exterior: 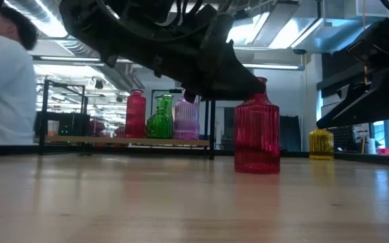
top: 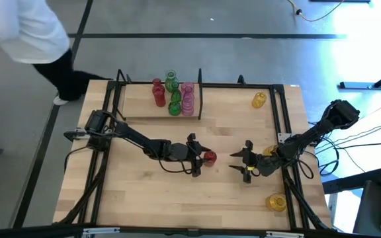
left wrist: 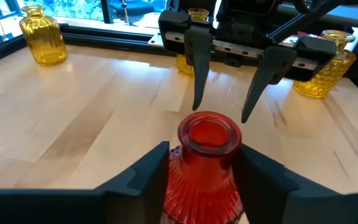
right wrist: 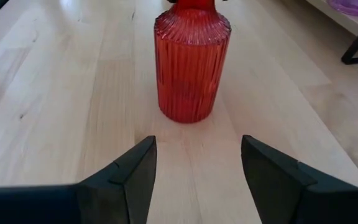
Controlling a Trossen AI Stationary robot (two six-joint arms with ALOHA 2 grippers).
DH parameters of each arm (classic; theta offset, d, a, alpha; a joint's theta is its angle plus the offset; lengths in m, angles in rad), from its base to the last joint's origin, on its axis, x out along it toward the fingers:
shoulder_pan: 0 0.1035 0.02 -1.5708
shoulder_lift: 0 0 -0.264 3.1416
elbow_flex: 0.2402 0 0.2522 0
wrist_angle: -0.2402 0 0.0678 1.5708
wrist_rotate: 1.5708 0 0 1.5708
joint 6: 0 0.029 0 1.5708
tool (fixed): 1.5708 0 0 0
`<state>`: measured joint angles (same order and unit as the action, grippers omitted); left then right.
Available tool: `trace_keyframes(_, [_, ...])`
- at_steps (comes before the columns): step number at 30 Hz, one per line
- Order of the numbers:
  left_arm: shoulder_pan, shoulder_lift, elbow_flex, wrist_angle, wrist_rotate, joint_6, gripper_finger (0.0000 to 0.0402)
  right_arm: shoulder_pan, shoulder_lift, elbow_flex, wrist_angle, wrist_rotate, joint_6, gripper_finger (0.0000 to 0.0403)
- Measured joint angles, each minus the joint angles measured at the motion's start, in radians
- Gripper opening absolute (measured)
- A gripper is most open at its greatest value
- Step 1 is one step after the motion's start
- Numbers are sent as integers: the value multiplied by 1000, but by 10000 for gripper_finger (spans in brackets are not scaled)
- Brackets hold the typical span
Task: Sort vases onto shelf
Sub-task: Put the red vase on the shelf aligned with the other red vase
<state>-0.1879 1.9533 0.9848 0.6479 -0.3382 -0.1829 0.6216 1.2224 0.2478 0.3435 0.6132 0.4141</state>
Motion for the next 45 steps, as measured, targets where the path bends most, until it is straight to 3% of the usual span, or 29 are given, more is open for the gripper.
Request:
trace_keyframes(7, [0,0,0,4,-2,4,102,0,0,0,-1,1,0,216])
trace_keyframes(15, [-23,-11,0,-7,-36,8,105,0,0,0,-3,0,0,216])
trace_keyframes(24, [-92,-125,-2,-139,-118,8,108,0,0,0,-5,0,0,216])
trace_keyframes(34, [-185,-319,-31,-393,-343,-54,109,0,0,0,-9,-2,6,216])
trace_keyframes(45, [-239,-608,-293,-431,-613,-254,109,0,0,0,-6,2,8,216])
